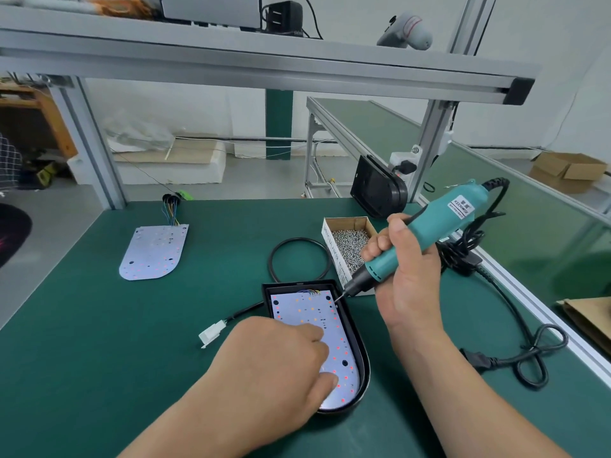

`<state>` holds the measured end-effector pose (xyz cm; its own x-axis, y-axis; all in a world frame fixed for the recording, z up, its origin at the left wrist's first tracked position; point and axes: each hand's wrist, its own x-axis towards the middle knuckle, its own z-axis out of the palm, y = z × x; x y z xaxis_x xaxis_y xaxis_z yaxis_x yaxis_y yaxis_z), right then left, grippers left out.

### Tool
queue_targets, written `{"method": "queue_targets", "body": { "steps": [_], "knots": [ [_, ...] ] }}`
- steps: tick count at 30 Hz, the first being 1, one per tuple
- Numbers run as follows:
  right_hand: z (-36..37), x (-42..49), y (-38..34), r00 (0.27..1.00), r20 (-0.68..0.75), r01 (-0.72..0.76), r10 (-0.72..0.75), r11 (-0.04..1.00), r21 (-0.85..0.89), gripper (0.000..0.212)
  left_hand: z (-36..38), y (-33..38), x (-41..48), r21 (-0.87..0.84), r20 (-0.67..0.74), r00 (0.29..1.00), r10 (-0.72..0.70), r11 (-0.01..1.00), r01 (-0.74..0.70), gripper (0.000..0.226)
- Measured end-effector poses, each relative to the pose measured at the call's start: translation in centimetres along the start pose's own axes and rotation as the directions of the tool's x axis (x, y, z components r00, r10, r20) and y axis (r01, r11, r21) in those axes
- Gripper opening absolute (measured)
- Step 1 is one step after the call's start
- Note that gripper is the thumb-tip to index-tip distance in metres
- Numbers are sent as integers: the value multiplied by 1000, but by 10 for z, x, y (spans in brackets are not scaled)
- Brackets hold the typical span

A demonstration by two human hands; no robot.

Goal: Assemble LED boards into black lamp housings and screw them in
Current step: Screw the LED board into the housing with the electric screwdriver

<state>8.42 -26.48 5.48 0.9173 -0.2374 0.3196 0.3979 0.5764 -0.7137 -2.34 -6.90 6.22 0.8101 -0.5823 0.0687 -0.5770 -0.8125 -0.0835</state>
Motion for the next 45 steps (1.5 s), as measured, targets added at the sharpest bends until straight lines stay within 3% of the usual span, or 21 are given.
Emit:
{"method": "queue_targets", "body": {
  "steps": [10,20,30,36,40,43,45],
  "knots": [
    [2,-5,-1,992,112,65,-50,988,-137,4,2,2,2,-31,-92,996,-9,999,6,45],
    [7,-12,2,982,169,133,-88,950,-283,1,1,4,3,-12,-59,998,-16,1000,15,46],
    [13,-14,-9,978,169,149,-118,972,-182,5,0,3,2,-23,-51,998,-38,999,37,44],
    [16,-16,-14,989,132,80,-69,994,-78,3,-1,2,2,-44,-42,995,-96,995,94,41],
    [15,-17,-20,991,127,38,-43,999,39,4,0,-3,0,-194,-152,970,-190,968,159,53],
    [17,-19,-26,988,150,11,-28,993,115,7,-3,-4,1,-445,-174,916,-362,859,255,30],
    [19,-20,-28,988,153,-21,-4,987,158,16,-3,-5,2,-562,-145,887,-438,775,290,31]
  ]
}}
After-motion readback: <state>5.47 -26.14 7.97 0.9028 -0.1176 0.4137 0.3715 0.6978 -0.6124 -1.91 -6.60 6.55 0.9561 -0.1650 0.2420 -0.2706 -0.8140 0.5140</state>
